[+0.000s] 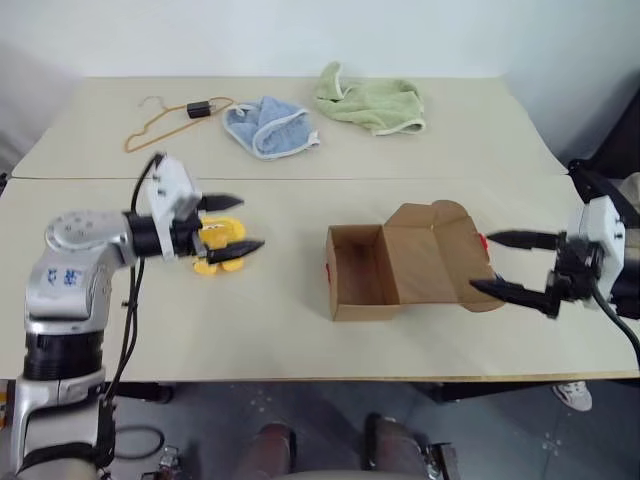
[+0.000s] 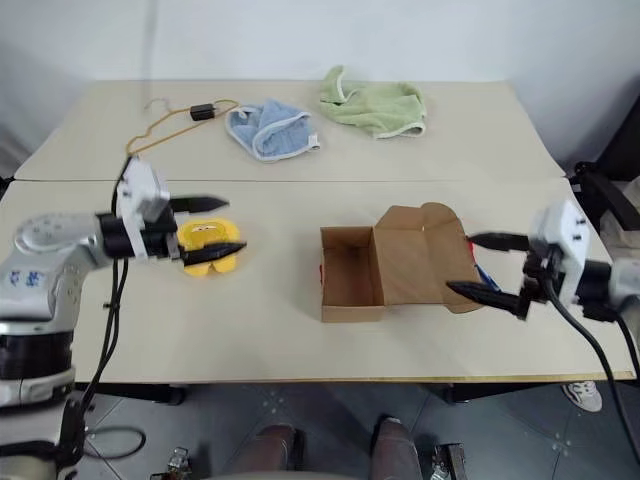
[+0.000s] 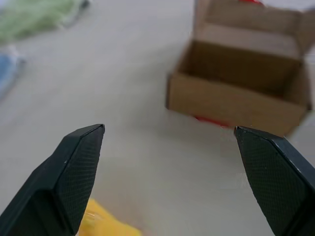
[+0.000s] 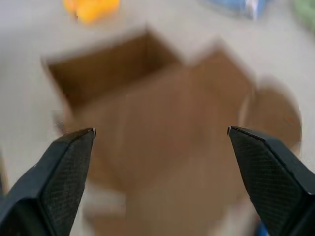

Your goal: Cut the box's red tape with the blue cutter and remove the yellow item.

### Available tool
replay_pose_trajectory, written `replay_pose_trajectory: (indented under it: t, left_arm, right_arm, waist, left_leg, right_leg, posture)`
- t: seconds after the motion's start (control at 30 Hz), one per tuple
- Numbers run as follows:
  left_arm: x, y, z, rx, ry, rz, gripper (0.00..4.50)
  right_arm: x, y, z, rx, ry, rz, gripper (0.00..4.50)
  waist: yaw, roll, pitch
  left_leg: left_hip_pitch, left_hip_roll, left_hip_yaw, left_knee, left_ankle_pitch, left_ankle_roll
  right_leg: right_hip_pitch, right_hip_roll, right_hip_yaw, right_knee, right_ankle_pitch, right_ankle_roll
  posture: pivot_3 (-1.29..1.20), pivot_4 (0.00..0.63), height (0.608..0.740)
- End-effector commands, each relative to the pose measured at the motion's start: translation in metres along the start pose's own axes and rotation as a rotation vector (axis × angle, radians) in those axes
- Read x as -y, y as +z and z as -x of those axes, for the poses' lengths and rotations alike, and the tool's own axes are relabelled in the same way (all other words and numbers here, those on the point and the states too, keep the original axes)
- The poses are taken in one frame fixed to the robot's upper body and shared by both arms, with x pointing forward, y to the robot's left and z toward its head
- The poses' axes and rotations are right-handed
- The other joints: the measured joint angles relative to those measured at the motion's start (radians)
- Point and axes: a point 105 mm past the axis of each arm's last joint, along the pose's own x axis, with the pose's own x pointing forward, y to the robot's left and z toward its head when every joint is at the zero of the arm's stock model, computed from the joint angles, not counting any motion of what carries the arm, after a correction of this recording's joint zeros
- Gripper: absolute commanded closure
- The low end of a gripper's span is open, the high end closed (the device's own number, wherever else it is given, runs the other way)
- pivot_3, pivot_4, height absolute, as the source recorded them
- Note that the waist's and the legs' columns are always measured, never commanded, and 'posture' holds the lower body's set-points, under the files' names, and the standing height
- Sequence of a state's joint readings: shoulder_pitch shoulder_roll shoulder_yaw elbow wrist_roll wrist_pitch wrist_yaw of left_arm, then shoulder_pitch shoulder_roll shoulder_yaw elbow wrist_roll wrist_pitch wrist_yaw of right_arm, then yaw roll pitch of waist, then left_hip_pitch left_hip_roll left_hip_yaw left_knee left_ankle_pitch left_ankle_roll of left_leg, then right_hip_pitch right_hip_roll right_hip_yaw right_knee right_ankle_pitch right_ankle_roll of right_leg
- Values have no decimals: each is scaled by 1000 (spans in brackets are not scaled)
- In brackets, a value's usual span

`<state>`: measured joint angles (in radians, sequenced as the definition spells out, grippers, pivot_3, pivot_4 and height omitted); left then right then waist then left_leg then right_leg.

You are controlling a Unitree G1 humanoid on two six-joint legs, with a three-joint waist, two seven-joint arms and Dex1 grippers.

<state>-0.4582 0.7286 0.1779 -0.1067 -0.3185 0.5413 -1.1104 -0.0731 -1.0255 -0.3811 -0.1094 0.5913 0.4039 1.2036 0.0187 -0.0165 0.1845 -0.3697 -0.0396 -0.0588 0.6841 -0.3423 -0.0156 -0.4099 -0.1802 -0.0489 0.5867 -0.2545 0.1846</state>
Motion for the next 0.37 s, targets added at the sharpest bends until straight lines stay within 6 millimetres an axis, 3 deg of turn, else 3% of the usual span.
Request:
replay_pose_trajectory:
  t: [0.03,0.17,0.37]
  left_arm:
    - [14,-11,16,-8,-70,-15,15]
    - [33,-43,38,-85,-149,59,15]
    - [37,-72,65,-165,-127,140,15]
  right_arm:
    - [13,-8,31,-20,-107,27,0]
    - [20,-35,55,-73,-209,-16,0]
    - [25,-51,70,-66,-324,-34,0]
  waist:
    - [-2,0,0]
    - [-6,1,0]
    - [-7,2,0]
  left_leg:
    - [0,0,0,0,0,0]
    - [1,1,1,0,0,0]
    - [2,1,1,0,0,0]
  right_leg:
    - [0,0,0,0,0,0]
    - [0,0,1,0,0,-1]
    - [0,0,1,1,0,-2]
  posture:
    - [0,150,740]
    - [0,150,740]
    - [0,150,740]
